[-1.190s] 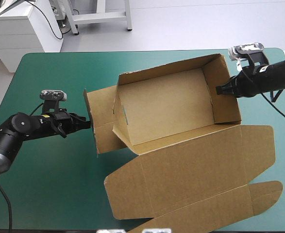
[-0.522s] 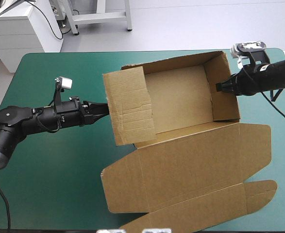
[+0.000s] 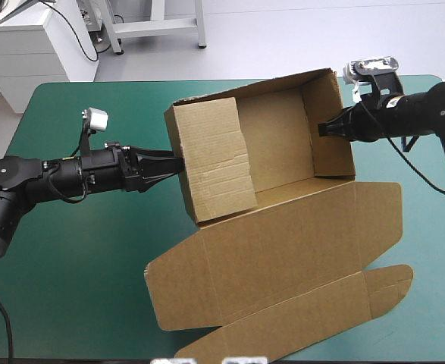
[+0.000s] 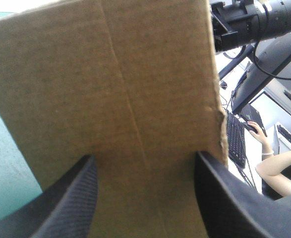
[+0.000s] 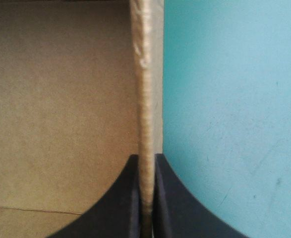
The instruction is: Fold the box
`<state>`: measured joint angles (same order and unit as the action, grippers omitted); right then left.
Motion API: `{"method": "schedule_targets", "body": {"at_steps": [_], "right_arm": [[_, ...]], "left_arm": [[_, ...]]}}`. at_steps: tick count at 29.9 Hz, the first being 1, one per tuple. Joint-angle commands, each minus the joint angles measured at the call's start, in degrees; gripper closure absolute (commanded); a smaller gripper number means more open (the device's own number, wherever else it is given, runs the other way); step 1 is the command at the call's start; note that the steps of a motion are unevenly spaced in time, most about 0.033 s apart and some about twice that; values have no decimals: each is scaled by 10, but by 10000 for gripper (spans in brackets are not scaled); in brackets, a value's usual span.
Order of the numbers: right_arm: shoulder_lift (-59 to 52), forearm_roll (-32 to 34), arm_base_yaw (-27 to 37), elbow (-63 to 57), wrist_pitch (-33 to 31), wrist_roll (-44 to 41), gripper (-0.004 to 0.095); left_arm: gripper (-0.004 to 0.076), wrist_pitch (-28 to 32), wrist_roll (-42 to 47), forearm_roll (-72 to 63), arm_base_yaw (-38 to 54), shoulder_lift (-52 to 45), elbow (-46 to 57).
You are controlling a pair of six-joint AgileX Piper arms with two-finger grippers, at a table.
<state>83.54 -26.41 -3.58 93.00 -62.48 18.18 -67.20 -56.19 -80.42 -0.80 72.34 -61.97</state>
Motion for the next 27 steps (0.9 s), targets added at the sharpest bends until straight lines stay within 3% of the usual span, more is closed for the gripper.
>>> {"method": "schedule_targets", "body": {"at_steps": [1,6,13,21,27], "right_arm": [[-23,-17,-16,17,50,-24,925],[-19,28,-40,17,62,-56,925],[-17,26,-43,17,71,-63,925],[-17,8,-44,17,93,-68,923],[-17,7,-44,17,101,-74,921]], "left_arm": [[266,-15,0,-46,-2,-13,-18],[230,-25,0,-56,-2,-13,-20],[227,-49,7,-52,-2,-13,-38],[227,27,60,34,-10,-13,-64],[229,137,165,182,-71,-13,-127]]}}
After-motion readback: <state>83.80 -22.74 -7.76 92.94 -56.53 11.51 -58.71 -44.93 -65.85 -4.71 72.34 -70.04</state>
